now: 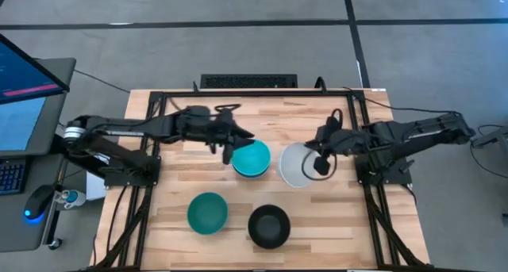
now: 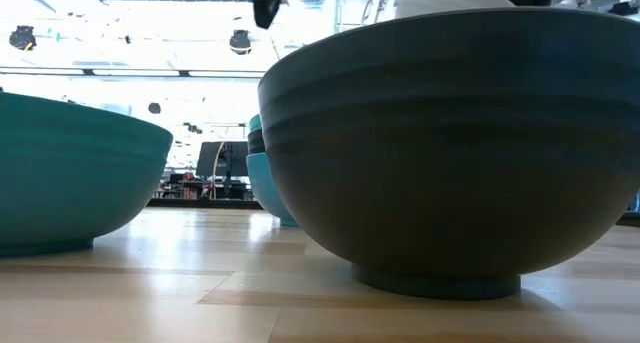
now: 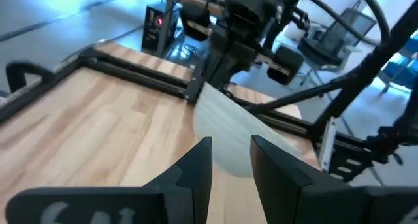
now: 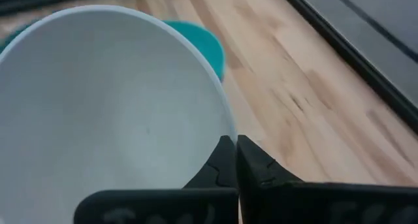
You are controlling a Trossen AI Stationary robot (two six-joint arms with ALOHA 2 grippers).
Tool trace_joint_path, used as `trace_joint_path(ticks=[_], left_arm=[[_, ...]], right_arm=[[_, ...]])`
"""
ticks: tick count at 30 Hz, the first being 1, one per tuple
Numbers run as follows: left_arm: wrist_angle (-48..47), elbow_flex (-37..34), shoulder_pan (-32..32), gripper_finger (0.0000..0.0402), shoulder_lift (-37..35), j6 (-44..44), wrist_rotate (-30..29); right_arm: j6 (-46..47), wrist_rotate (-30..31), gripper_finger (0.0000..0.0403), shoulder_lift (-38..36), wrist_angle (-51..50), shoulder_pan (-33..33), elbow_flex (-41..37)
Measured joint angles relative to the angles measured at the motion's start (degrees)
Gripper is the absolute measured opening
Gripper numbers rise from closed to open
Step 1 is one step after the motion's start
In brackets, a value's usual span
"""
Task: Nest bowls inside each other
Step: Stack the white bowl on top of the light blue bowl
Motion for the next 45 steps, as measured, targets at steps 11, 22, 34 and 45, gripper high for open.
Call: trace_joint_path(ticks=[11,22,34,45], left_arm=[[-4.54,-6.30,-0.02,0.0096,-8.10,3.31,2.53],[-17.10,-6.32,2.55,0.0096,-13.01,10.32,6.68],[-25.90,-6.30,11.05,0.0096,-21.66,18.40,9.11],[-29.03,-6.28,26.18,0.0096,-21.92,24.15,27.88]], right_arm=[[-3.59,-11.57,0.0003,14.12,13.67,-10.35,6.22],[-8.39,-14.89,0.0003,28.64,8.32,-13.12,20.10],[-7.11,-19.44,0.0003,29.85,6.62,-19.66,22.05],[-11.85,-22.21,0.0003,40.24,0.30,-21.06,30.07]])
